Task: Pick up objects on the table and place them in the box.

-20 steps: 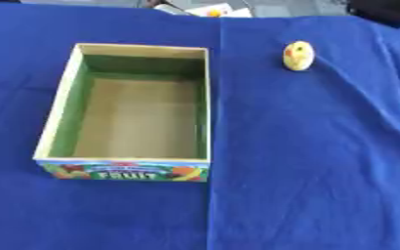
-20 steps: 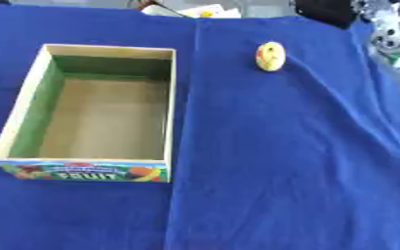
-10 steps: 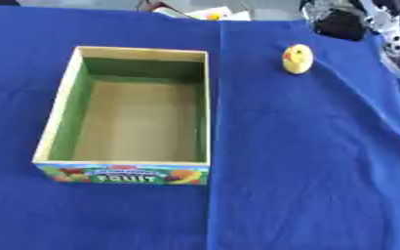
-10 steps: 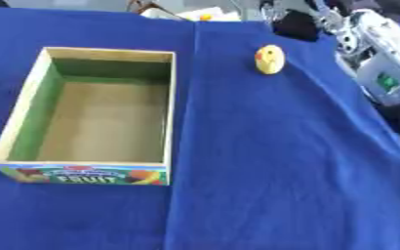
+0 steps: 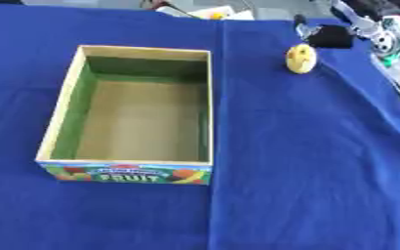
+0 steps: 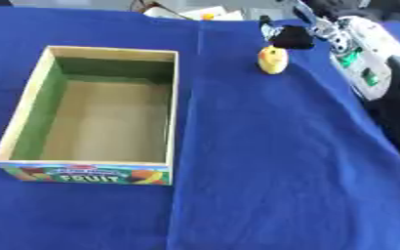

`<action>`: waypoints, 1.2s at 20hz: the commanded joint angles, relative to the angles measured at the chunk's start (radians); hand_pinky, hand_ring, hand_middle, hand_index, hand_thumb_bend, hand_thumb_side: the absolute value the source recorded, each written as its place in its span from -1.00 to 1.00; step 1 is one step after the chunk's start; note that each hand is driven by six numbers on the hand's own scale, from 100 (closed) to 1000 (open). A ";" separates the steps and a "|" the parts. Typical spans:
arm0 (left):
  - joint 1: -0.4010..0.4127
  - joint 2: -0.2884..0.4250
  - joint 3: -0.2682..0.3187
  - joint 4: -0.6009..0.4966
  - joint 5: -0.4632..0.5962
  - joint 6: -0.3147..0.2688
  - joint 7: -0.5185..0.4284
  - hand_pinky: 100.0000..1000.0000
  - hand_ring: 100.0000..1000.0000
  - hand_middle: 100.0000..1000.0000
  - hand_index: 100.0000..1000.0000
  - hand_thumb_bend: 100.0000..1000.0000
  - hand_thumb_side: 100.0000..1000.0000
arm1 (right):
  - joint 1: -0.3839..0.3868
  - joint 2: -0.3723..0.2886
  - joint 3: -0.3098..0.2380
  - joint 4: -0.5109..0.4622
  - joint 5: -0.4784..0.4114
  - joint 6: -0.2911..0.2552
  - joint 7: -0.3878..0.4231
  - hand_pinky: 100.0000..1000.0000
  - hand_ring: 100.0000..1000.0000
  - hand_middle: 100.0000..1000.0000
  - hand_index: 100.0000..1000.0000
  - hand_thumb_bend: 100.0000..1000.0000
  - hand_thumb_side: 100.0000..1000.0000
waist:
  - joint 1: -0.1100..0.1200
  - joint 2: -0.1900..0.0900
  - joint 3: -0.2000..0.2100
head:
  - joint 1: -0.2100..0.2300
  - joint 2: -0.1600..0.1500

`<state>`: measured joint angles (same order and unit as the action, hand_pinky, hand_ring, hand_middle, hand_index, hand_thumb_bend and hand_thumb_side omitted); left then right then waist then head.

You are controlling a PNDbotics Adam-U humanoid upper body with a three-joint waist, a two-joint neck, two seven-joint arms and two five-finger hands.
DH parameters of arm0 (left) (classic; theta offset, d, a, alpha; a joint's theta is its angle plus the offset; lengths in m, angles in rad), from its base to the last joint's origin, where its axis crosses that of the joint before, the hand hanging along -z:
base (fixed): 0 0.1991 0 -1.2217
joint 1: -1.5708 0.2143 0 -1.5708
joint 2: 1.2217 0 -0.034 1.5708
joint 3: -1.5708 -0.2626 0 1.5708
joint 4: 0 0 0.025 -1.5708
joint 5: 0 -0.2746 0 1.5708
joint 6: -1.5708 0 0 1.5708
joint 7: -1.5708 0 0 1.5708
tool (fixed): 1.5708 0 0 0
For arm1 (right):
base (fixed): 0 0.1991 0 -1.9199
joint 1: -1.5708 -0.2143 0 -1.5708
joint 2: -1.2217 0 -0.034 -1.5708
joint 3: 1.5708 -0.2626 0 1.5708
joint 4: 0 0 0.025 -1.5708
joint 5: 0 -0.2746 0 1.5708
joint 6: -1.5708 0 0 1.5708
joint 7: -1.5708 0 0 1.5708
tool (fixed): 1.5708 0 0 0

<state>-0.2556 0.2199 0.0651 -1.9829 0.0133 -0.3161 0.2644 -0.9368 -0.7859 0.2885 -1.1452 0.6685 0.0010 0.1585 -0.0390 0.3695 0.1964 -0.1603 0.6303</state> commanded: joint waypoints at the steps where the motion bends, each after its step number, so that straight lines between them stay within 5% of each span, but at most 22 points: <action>1: -0.004 0.015 0.000 -0.017 0.000 0.000 -0.002 0.06 0.61 0.66 0.60 -1.00 1.00 | -0.034 -0.008 -0.031 0.065 0.019 -0.041 0.045 0.87 0.80 0.65 1.00 -0.88 0.54 | 0.002 -0.018 -0.001 | 0.005 -0.009; 5: -0.003 0.015 -0.001 -0.017 -0.002 0.002 -0.004 0.06 0.61 0.66 0.60 -1.00 1.00 | -0.055 -0.001 -0.051 0.147 0.021 -0.097 0.101 0.89 0.81 0.75 1.00 -0.58 0.75 | 0.002 -0.015 -0.004 | 0.009 -0.009; 13: -0.005 0.015 0.000 -0.017 -0.006 0.004 -0.005 0.06 0.61 0.66 0.60 -1.00 1.00 | -0.047 -0.019 -0.089 0.189 0.024 -0.203 0.216 0.91 0.79 0.83 1.00 -0.55 0.72 | 0.002 -0.012 -0.008 | 0.015 -0.011; 20: -0.008 0.014 0.000 -0.017 -0.008 0.004 -0.007 0.06 0.61 0.66 0.60 -1.00 1.00 | -0.046 -0.027 -0.119 0.173 0.046 -0.183 0.315 0.90 0.75 0.82 1.00 -0.72 0.32 | 0.001 -0.007 -0.007 | 0.018 -0.017; 24: -0.011 0.013 -0.002 -0.017 -0.008 0.005 -0.009 0.06 0.61 0.66 0.60 -1.00 1.00 | -0.052 -0.021 -0.134 0.155 0.076 -0.150 0.372 0.89 0.72 0.79 1.00 -0.68 0.31 | 0.000 -0.003 -0.005 | 0.017 -0.022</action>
<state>-0.2569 0.2197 0.0650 -1.9829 0.0078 -0.3115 0.2598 -0.9680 -0.7704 0.1708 -0.9669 0.7315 -0.1565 0.5143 -0.0396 0.3862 0.1916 -0.1441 0.6211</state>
